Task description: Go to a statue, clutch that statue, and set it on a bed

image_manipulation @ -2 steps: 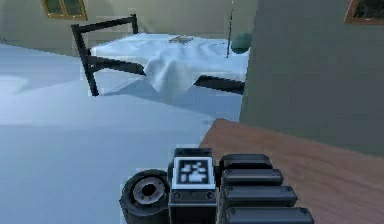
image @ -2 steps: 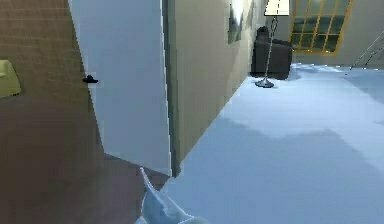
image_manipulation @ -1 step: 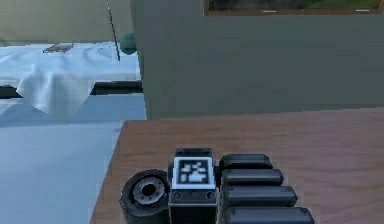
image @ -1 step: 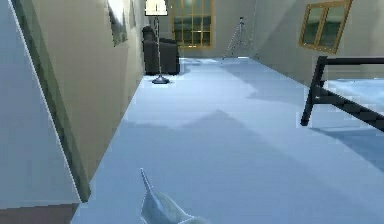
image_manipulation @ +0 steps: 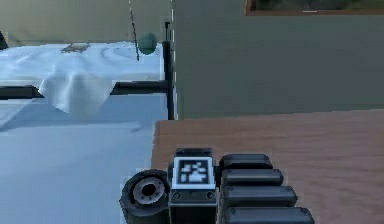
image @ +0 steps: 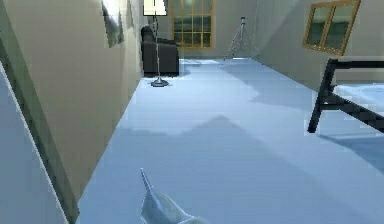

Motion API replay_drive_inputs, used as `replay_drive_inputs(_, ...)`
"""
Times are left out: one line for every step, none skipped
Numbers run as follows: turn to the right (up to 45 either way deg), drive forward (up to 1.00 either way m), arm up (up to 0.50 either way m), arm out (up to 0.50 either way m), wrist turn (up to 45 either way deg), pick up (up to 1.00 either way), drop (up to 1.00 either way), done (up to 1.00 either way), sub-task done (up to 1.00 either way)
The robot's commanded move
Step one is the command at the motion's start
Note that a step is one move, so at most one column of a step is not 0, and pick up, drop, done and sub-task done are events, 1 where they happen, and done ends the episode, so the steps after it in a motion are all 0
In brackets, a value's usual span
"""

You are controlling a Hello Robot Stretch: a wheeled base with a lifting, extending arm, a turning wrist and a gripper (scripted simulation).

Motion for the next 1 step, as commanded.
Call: replay_drive_inputs(-45.0, 0.0, 0.0, 0.0, 0.0, 0.0, 0.0, 0.0, 0.0)
